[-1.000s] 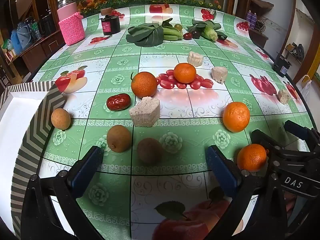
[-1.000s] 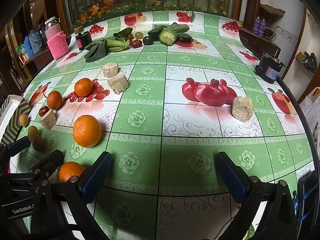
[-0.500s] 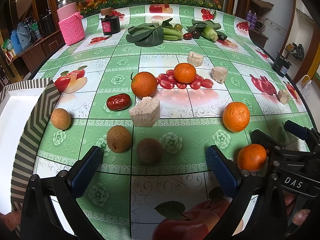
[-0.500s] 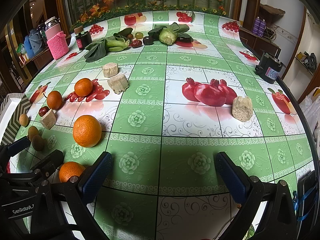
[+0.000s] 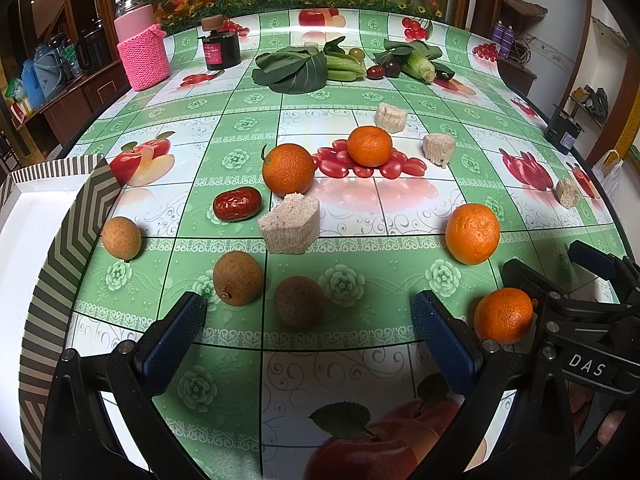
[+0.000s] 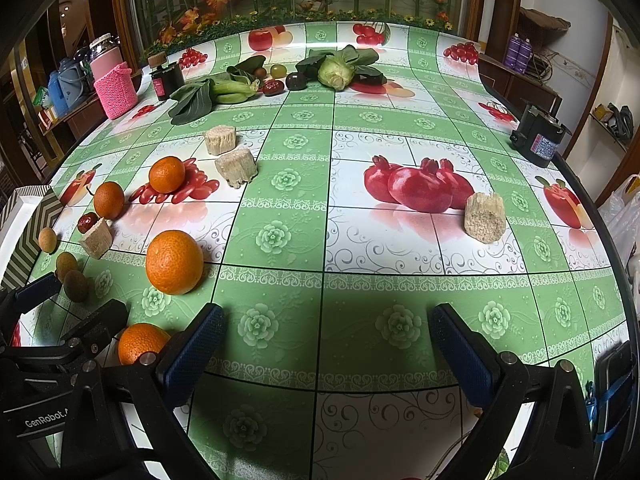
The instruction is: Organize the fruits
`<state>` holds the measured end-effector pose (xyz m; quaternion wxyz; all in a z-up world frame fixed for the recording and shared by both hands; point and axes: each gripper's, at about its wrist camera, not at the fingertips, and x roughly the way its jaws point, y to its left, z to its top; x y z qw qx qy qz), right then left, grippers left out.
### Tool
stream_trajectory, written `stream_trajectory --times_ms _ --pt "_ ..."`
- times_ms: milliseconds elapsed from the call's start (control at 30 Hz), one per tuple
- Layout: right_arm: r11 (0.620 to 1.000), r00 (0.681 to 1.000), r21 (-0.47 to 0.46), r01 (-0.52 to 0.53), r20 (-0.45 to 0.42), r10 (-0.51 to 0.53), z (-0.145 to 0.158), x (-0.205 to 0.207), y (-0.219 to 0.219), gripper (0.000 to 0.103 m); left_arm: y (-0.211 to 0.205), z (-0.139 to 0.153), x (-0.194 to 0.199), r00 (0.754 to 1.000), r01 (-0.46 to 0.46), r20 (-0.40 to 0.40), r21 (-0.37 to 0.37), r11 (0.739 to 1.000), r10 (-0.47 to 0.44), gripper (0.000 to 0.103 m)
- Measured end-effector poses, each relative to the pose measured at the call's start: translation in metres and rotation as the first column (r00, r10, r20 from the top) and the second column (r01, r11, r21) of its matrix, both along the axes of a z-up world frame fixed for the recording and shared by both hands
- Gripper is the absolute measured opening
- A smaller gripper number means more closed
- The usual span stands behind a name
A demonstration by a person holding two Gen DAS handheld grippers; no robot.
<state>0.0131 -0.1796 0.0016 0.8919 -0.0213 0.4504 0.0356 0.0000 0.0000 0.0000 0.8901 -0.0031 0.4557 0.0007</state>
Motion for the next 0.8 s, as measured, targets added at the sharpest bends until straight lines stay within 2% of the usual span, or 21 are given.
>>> stream_trajectory --times_ms 433,567,700,800 --pt "1.0 1.0 0.001 0.004 0.001 -0.004 -0.002 0.0 0.003 0.103 0.0 0.0 0.0 1.0 0.002 -0.001 0.003 1.0 -0.002 0.103" --pt "1.0 1.0 -0.016 -0.01 -0.008 0.01 0.0 -0.004 0.006 0.103 0.003 0.002 -0.001 0.999 0.027 -0.042 -0.001 1.0 -0.027 0.103" --pt "0.999 0.998 -0.036 -0.027 0.061 0.029 0.016 -0.017 0.008 0.103 0.009 0.009 -0.009 0.999 0.028 -0.033 -0.008 1.0 -0.028 0.103" --pt "0.998 0.994 -0.019 -0.065 0.084 0.066 0.026 -0.026 0.01 0.103 0.022 0.02 -0.019 0.999 0.04 -0.008 -0.041 0.998 -0.04 0.103"
